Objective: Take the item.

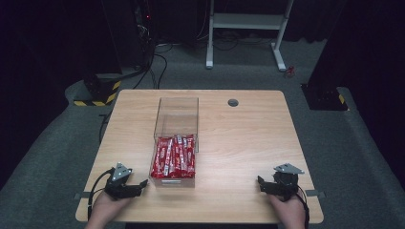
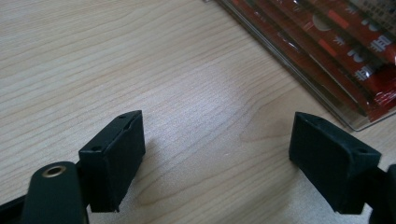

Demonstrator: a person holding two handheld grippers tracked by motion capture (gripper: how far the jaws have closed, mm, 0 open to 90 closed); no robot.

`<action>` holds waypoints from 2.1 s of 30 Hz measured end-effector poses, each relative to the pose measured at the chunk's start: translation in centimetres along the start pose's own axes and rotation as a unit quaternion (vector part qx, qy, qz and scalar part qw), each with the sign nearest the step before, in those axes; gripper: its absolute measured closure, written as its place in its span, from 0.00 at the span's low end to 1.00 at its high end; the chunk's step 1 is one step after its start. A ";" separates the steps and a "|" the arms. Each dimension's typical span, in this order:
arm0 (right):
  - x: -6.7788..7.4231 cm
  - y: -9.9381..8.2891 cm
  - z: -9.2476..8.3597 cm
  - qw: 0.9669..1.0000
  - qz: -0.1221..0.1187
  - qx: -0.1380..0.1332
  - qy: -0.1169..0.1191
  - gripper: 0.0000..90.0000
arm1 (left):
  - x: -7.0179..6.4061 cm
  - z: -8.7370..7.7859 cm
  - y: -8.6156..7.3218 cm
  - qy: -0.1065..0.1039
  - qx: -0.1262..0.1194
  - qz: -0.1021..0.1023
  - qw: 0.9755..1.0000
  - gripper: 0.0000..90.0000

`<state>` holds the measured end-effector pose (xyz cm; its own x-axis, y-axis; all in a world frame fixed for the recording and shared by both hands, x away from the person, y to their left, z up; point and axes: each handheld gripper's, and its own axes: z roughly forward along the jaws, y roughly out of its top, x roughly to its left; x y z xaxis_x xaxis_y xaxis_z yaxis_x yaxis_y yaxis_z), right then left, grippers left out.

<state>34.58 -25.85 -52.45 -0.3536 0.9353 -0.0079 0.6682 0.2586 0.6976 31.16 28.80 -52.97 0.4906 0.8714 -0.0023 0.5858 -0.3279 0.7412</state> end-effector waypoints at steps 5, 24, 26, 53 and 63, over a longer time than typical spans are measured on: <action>0.0 0.0 0.0 1.000 0.000 0.000 0.000 0.10 | 0.0 0.0 0.0 0.001 -0.001 0.000 1.000 0.21; 0.6 1.0 -1.3 0.999 -0.012 -0.037 0.012 0.13 | 0.1 0.0 0.0 0.001 -0.001 -0.001 1.000 0.21; 0.7 1.2 -1.4 0.999 -0.013 -0.040 0.012 0.13 | 0.1 0.0 0.0 0.002 -0.001 0.000 1.000 0.21; 2.1 3.2 -2.3 0.997 -0.033 -0.068 0.032 0.13 | 0.1 0.0 0.0 0.008 -0.001 -0.005 1.000 0.22; 3.1 5.0 -2.4 0.995 -0.043 -0.081 0.040 0.13 | 0.1 0.0 0.0 0.008 0.000 -0.005 1.000 0.22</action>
<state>35.24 -22.22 -47.27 -0.4607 0.8873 -0.0204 0.5207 0.2888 0.8034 31.13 28.87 -52.96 0.4738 0.8806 0.0014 0.5903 -0.3188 0.7415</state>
